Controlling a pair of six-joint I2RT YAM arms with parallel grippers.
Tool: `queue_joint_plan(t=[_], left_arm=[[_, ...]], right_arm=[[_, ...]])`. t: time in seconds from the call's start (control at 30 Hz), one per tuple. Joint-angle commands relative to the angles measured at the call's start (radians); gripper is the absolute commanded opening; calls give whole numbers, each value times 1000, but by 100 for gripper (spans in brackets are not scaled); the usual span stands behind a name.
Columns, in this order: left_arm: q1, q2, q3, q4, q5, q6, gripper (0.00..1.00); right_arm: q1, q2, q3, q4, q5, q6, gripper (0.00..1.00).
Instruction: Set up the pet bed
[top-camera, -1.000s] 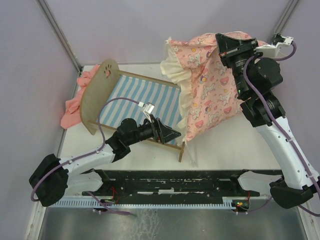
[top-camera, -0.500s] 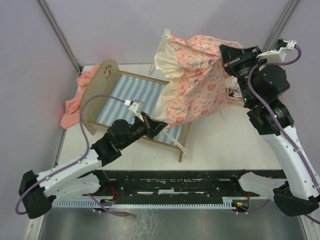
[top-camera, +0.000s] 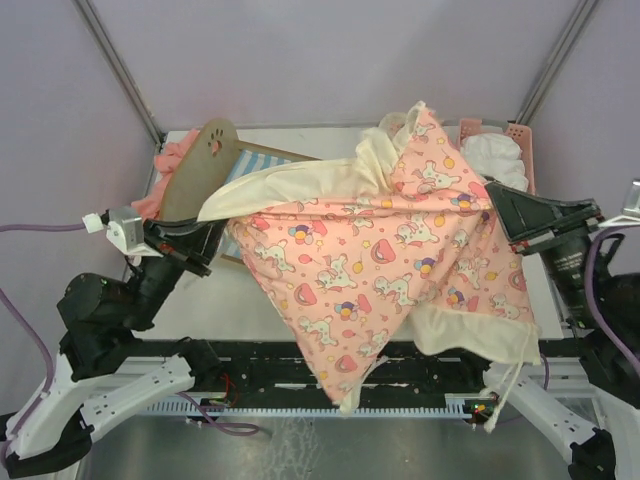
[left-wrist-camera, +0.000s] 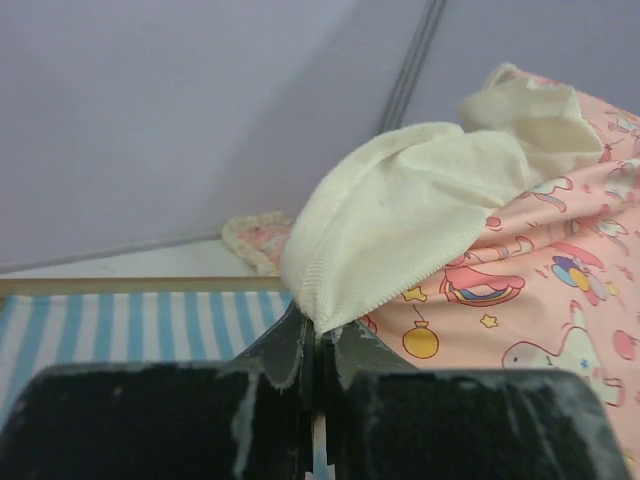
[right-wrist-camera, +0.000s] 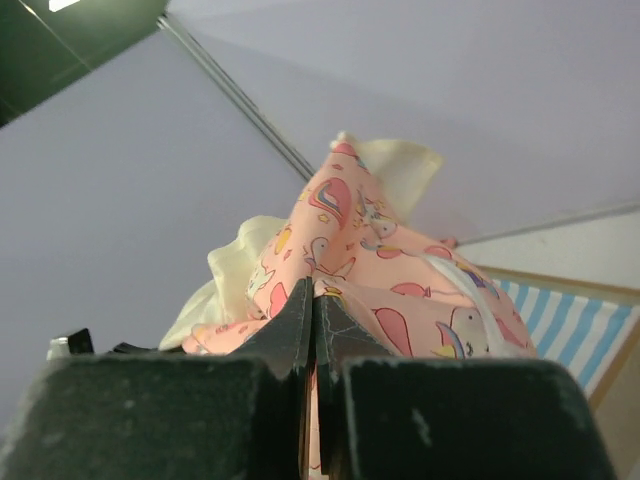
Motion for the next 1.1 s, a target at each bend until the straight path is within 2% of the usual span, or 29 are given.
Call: queue_joint_plan(t=[0.0, 0.1, 0.13, 0.27, 0.4, 0.43, 0.57, 0.7, 0.77, 0.87, 1.07], left_arm=[[5, 101, 35, -64, -172, 250, 3], [6, 158, -40, 26, -301, 374, 3], [6, 176, -72, 60, -345, 414, 3], [10, 228, -232, 247, -471, 485, 3], [40, 263, -276, 279, -440, 492, 3], [50, 281, -274, 273, -442, 502, 3], [103, 321, -277, 265, -428, 523, 3], [199, 330, -276, 286, -391, 520, 3], [253, 336, -276, 307, -367, 525, 3], [340, 366, -260, 317, -303, 540, 3], [470, 458, -210, 334, -162, 539, 3]], right_arm=[[-4, 76, -144, 37, -21, 40, 2], [-4, 125, -261, 32, -59, -40, 4], [-4, 143, -288, 15, -79, -89, 12], [-3, 247, -294, -169, -76, -337, 56], [-5, 344, -229, -231, -83, -442, 83], [-7, 370, -213, -224, -85, -460, 87], [-68, 517, -113, -217, -134, -501, 93], [-190, 680, -49, -140, -385, -468, 94], [-223, 752, -39, -102, -453, -433, 93], [-239, 841, -48, -34, -549, -413, 92], [-249, 1010, 10, -5, -663, -381, 92]])
